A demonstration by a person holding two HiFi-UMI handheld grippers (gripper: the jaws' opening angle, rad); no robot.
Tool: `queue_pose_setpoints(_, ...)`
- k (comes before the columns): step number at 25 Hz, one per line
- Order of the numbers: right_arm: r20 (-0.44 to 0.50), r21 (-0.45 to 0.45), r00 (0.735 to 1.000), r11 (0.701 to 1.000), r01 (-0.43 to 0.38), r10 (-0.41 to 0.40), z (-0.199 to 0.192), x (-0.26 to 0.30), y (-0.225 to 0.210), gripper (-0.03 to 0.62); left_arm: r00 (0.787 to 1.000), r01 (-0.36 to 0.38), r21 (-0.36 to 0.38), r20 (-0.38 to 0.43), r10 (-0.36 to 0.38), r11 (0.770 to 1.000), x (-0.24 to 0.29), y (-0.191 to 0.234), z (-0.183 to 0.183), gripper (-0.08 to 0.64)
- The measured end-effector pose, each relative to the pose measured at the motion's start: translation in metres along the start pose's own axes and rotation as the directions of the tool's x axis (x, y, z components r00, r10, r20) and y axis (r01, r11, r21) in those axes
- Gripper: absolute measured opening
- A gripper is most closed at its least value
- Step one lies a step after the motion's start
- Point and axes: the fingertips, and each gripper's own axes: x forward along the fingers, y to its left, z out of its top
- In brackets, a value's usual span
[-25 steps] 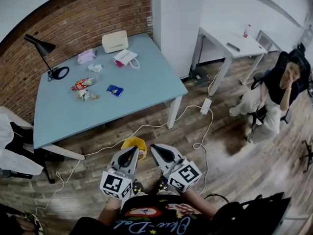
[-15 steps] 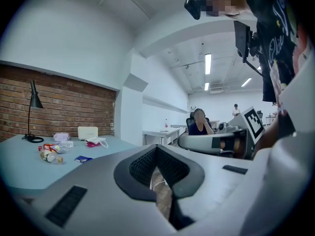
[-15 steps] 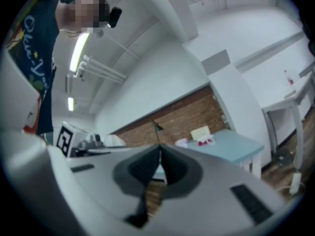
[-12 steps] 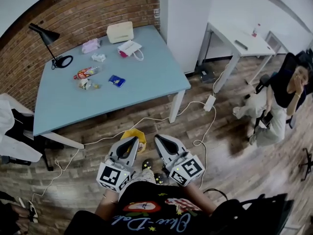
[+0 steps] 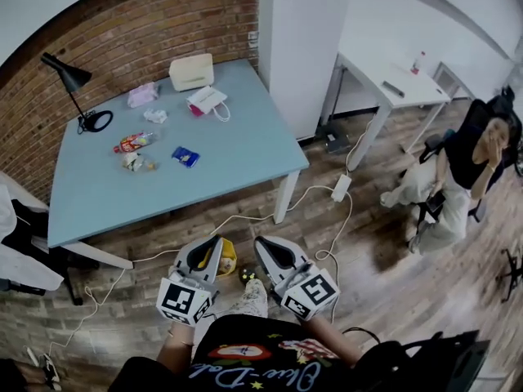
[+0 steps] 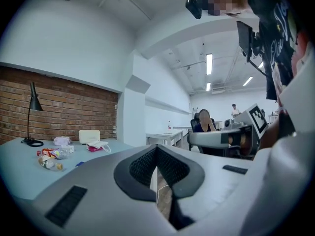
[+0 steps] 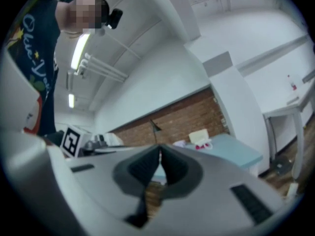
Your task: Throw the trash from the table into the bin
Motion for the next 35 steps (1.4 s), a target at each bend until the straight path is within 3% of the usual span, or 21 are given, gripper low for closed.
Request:
queue_pose_setpoints(2, -0.034, -0.017, 0.999, 1.000, 0.025, -0.026, -0.003, 0.001, -0.013, 0.008, 1.000, 0.003, -0.018, 0.011, -0.003, 1.000, 0.017, 0.007, -0.001, 0.008)
queue_pose_setpoints(7, 0.021, 0.000, 0.997, 0.997, 0.078, -0.078, 0.020, 0.007, -0.048, 0.008, 0.999, 0.030, -0.043, 0.031, -0.028, 0.999, 0.059, 0.018, 0.010, 0.008)
queue_pose_setpoints(16, 0.034, 0.012, 0.999, 0.999, 0.036, -0.036, 0.036, 0.061, -0.079, 0.008, 1.000, 0.020, -0.037, 0.018, -0.019, 0.999, 0.097, 0.059, 0.017, 0.008)
queue_pose_setpoints(26, -0.016, 0.005, 0.999, 1.000, 0.029, -0.028, 0.044, 0.113, -0.107, 0.008, 0.998, 0.056, 0.051, -0.019, -0.055, 0.997, 0.134, 0.089, 0.023, 0.008)
queue_pose_setpoints(29, -0.021, 0.004, 1.000, 1.000, 0.011, -0.011, 0.046, 0.126, -0.112, 0.008, 0.999, 0.043, -0.002, -0.002, -0.043, 0.999, 0.140, 0.097, 0.025, 0.008)
queue_pose_setpoints(35, -0.057, -0.015, 0.998, 1.000, -0.019, 0.018, 0.040, 0.157, -0.119, 0.008, 1.000, -0.007, -0.035, -0.009, 0.007, 0.999, 0.143, 0.125, 0.019, 0.008)
